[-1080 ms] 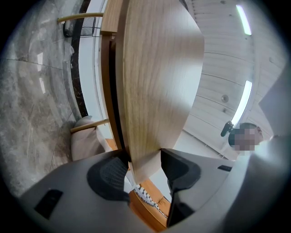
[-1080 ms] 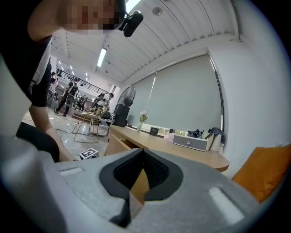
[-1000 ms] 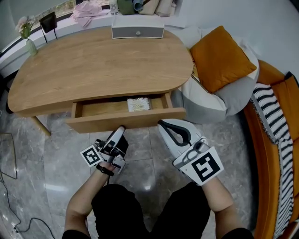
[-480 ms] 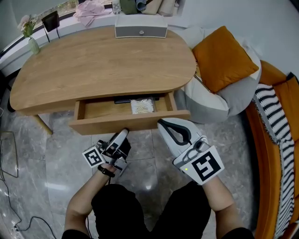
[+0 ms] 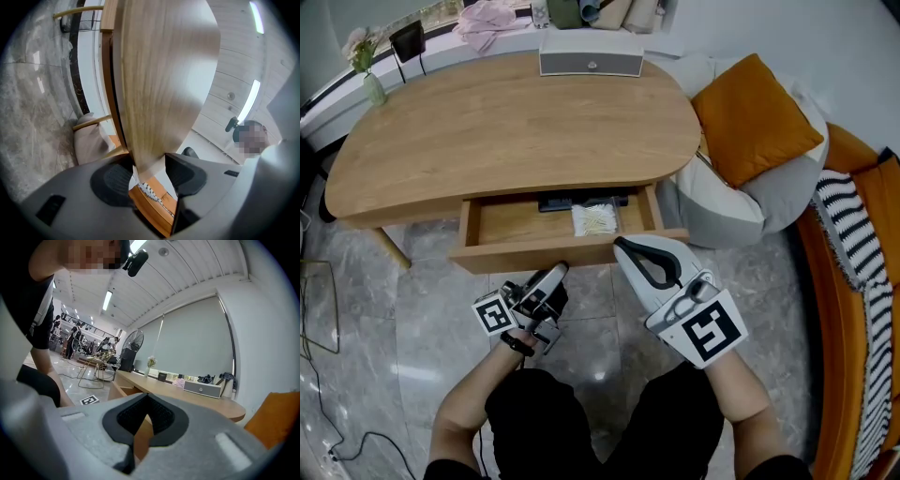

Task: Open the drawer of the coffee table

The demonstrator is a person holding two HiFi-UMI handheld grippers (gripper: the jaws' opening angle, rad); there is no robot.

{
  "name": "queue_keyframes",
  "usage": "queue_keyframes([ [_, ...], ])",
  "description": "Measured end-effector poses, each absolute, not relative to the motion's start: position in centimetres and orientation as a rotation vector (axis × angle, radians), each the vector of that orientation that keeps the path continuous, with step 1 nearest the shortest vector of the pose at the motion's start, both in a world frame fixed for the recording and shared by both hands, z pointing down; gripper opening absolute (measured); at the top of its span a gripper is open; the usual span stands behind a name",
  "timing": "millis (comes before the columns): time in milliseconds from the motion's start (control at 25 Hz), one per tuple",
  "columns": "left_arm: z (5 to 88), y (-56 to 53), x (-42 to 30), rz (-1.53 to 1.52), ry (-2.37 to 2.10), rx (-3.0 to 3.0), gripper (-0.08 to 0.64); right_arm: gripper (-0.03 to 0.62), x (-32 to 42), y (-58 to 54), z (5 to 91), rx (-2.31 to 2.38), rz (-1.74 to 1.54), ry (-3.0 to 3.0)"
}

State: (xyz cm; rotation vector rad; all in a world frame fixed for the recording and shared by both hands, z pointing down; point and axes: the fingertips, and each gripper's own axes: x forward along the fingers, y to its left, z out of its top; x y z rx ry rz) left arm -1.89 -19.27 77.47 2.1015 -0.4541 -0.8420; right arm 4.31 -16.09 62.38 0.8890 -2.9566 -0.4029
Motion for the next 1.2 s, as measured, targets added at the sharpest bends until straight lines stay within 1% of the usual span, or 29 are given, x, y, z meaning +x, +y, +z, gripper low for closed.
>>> queue_keyframes([
  [240,77.8,-19.3,-1.8,-0.819,-0.444,2.116,0.201,0.000,4.3,-16.5,63.0,0.884,-0.385,-2.939],
  [360,77.4,-19.2,-1.7,-0.798,-0.446,2.144,0.221,0.000,4.0,-16.6,63.0,0.877,-0.390,-2.945],
  [520,78.1,-18.7,-1.6,-0.737,-0.431,2.179,0.265,0.000,3.5,-16.7,63.1,0.866,-0.383,-2.954],
  [640,78.2,-18.6,-1.6,-0.704,-0.439,2.195,0.276,0.000,3.1,-16.8,63.0,0.858,-0.380,-2.964],
  [1200,79.6,-18.2,-2.4,-0.664,-0.456,2.183,0.284,0.000,1.3,-16.5,62.4,0.824,-0.366,-3.009],
])
